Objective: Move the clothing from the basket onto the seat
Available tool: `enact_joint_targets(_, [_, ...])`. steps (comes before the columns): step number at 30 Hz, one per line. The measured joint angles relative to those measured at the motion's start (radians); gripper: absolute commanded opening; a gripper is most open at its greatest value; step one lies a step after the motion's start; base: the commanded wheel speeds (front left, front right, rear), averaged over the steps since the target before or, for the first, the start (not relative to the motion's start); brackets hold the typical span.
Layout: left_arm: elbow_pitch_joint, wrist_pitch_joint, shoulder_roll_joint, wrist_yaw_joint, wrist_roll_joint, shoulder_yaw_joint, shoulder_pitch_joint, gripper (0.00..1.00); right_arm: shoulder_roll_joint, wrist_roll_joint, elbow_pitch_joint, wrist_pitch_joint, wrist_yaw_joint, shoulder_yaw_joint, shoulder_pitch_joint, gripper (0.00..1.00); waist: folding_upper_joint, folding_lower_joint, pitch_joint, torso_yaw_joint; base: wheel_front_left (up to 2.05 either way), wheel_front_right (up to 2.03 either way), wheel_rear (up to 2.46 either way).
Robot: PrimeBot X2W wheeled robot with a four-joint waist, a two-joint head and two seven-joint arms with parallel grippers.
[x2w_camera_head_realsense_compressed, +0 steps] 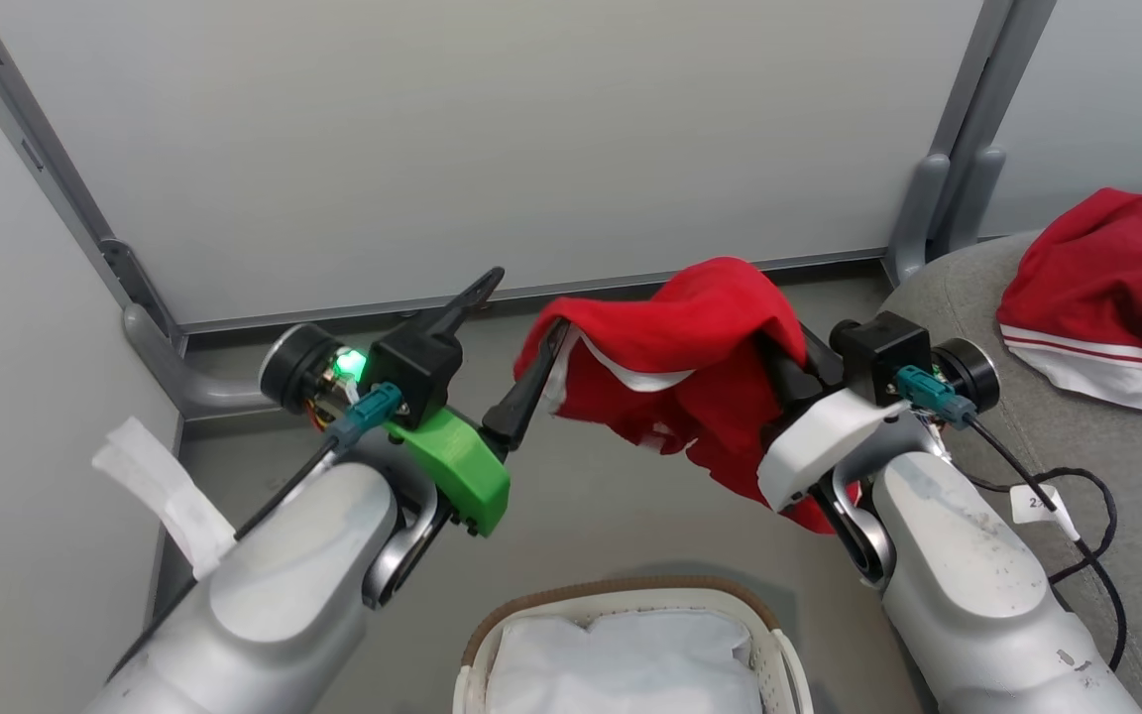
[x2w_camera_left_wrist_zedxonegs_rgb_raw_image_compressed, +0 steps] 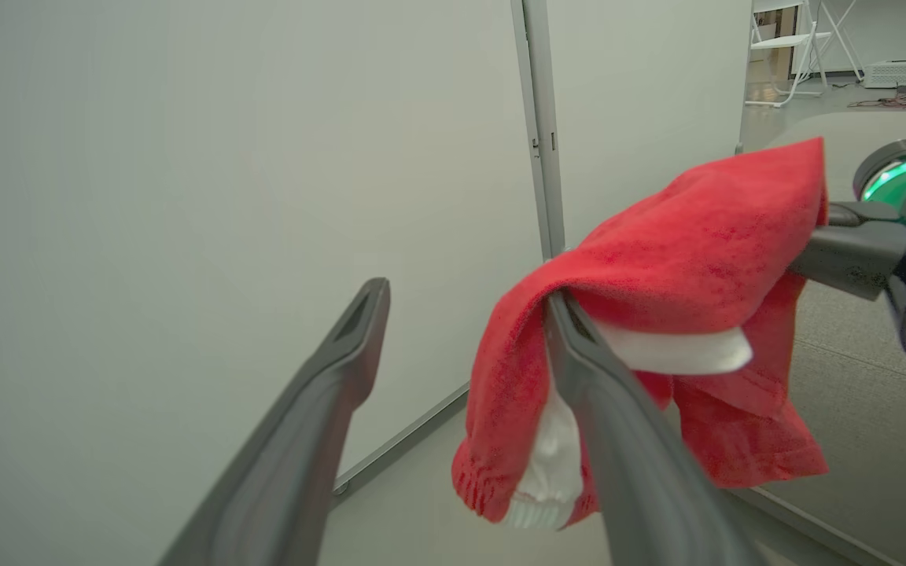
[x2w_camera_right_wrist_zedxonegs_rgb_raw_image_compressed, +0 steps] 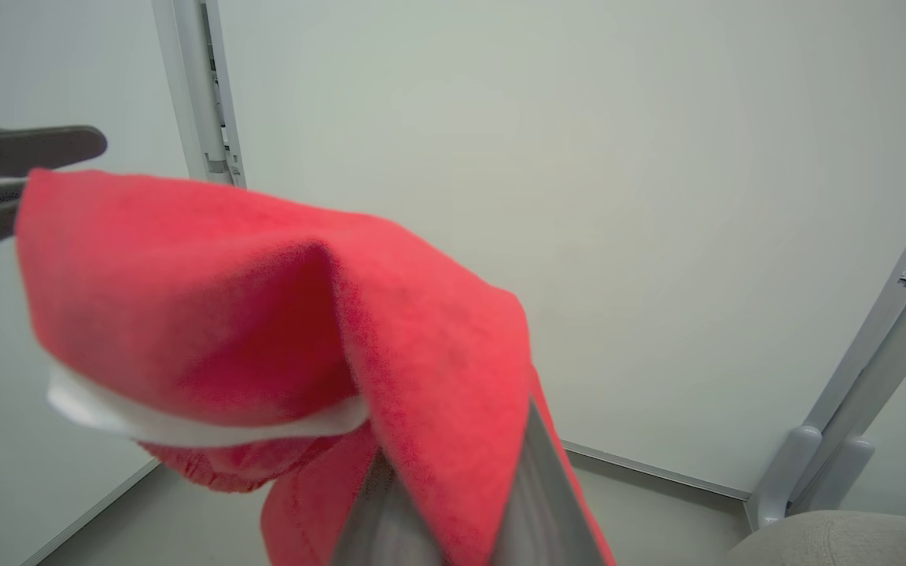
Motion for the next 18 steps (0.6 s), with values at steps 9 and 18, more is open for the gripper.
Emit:
enact_joint_targets(9, [-0.019, -0.006, -0.044, 0.007, 0.013, 0.088, 0.194, 1.0, 0.0, -0.028, -0.024, 0.0, 0.0, -0.094, 0.033, 0.0, 0.0, 0.0, 0.002, 0.005, 0.0, 0.0, 0.0])
enact_joint_targets(18, [-0.03, -0.006, -0.093, -0.028, 0.067, 0.159, 0.327, 1.0, 0.0, -0.039, -0.043, 0.0, 0.0, -0.142, 0.057, 0.0, 0.0, 0.0, 0.003, 0.001, 0.0, 0.0, 0.0])
